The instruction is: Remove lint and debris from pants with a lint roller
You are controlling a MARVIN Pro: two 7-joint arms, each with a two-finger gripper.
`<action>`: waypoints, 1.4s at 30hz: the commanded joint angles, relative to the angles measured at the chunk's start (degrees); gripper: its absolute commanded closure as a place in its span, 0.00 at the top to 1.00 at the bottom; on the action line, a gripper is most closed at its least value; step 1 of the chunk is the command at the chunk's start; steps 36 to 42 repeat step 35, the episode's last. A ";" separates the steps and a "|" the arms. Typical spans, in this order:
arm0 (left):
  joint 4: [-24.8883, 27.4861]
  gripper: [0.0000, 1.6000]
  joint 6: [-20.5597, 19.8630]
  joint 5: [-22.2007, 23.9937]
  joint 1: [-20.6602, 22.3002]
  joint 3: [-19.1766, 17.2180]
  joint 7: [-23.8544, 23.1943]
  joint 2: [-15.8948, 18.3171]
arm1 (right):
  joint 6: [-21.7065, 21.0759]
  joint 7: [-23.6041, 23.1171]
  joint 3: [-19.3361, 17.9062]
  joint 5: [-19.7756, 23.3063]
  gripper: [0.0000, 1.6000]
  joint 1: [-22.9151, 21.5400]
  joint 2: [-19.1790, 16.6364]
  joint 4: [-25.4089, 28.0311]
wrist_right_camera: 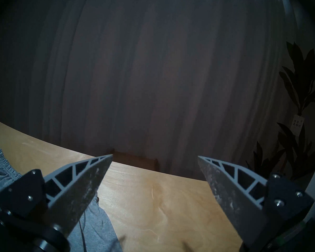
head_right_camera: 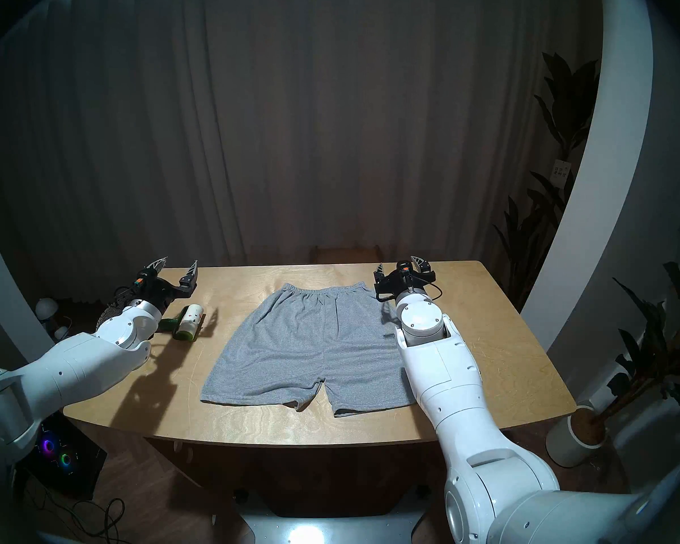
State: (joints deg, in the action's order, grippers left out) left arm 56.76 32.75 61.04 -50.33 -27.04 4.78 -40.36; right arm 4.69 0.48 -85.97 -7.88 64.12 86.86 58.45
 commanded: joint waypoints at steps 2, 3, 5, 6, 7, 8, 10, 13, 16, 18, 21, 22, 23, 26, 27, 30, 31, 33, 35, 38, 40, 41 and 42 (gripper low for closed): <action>0.56 1.00 -1.00 1.18 1.73 -1.09 -1.41 0.60 | 5.72 -3.35 -0.56 2.59 1.00 -5.19 0.17 -2.92; 0.57 1.00 -1.13 1.29 1.74 -1.12 -1.56 0.63 | 6.22 -3.62 -0.64 2.73 1.00 -5.40 0.17 -3.38; 0.59 1.00 -1.33 1.47 1.75 -1.17 -1.79 0.66 | 7.06 -4.01 -0.74 2.95 1.00 -5.75 0.18 -4.15; 0.60 1.00 -1.44 1.58 1.75 -1.19 -1.92 0.68 | 7.52 -4.20 -0.79 3.07 1.00 -5.94 0.18 -4.56; 0.61 1.00 -1.54 1.67 1.76 -1.23 -2.05 0.70 | 7.97 -4.38 -0.84 3.18 1.00 -6.13 0.18 -4.97; 0.62 1.00 -1.60 1.73 1.76 -1.24 -2.12 0.71 | 8.24 -4.49 -0.86 3.24 1.00 -6.24 0.18 -5.22; 0.62 1.00 -1.73 1.85 1.75 -1.30 -2.31 0.72 | 8.91 -4.73 -0.94 3.37 1.00 -6.52 0.19 -5.82; 0.61 1.00 -1.86 2.00 1.75 -1.37 -2.55 0.74 | 9.81 -5.04 -1.03 3.53 1.00 -6.88 0.20 -6.62; 0.57 1.00 -1.87 2.12 1.75 -1.40 -2.74 0.74 | 10.52 -5.27 -1.11 3.64 1.00 -7.15 0.21 -7.22; 0.53 1.00 -1.85 2.18 1.75 -1.41 -2.85 0.73 | 10.96 -5.40 -1.16 3.70 1.00 -7.31 0.22 -7.58; 0.49 1.00 -1.82 2.25 1.76 -1.42 -2.97 0.72 | 11.42 -5.52 -1.20 3.74 1.00 -7.47 0.23 -7.94; 0.48 1.00 -1.81 2.27 1.76 -1.42 -3.00 0.72 | 11.57 -5.55 -1.22 3.75 1.00 -7.51 0.24 -8.05; 0.46 1.00 -1.80 2.29 1.77 -1.41 -3.04 0.72 | 11.75 -5.59 -1.24 3.76 1.00 -7.57 0.24 -8.18; 0.43 1.00 -1.79 2.34 1.78 -1.41 -3.11 0.71 | 12.08 -5.66 -1.29 3.77 1.00 -7.68 0.26 -8.44; 0.42 1.00 -1.78 2.35 1.78 -1.41 -3.13 0.71 | 12.19 -5.68 -1.31 3.76 1.00 -7.72 0.27 -8.52; 0.40 1.00 -1.77 2.37 1.79 -1.41 -3.18 0.70 | 12.41 -5.72 -1.34 3.75 1.00 -7.80 0.29 -8.71; 0.39 1.00 -1.77 2.37 1.79 -1.41 -3.19 0.70 | 12.48 -5.74 -1.36 3.74 1.00 -7.82 0.29 -8.77; 0.39 1.00 -1.77 2.37 1.78 -1.42 -3.20 0.70 | 12.58 -5.76 -1.38 3.74 1.00 -7.86 0.30 -8.85; 0.38 1.00 -1.77 2.35 1.77 -1.45 -3.22 0.69 | 12.69 -5.78 -1.40 3.72 1.00 -7.90 0.31 -8.95; 0.38 1.00 -1.77 2.35 1.77 -1.45 -3.22 0.69 | 12.69 -5.78 -1.40 3.72 1.00 -7.90 0.31 -8.95; 0.38 1.00 -1.77 2.35 1.77 -1.45 -3.22 0.69 | 12.69 -5.78 -1.40 3.72 1.00 -7.90 0.31 -8.95; 0.38 1.00 -1.77 2.35 1.77 -1.45 -3.22 0.69 | 12.69 -5.78 -1.40 3.72 1.00 -7.90 0.31 -8.95; 0.38 1.00 -1.77 2.35 1.77 -1.45 -3.22 0.69 | 12.69 -5.78 -1.40 3.72 1.00 -7.90 0.31 -8.95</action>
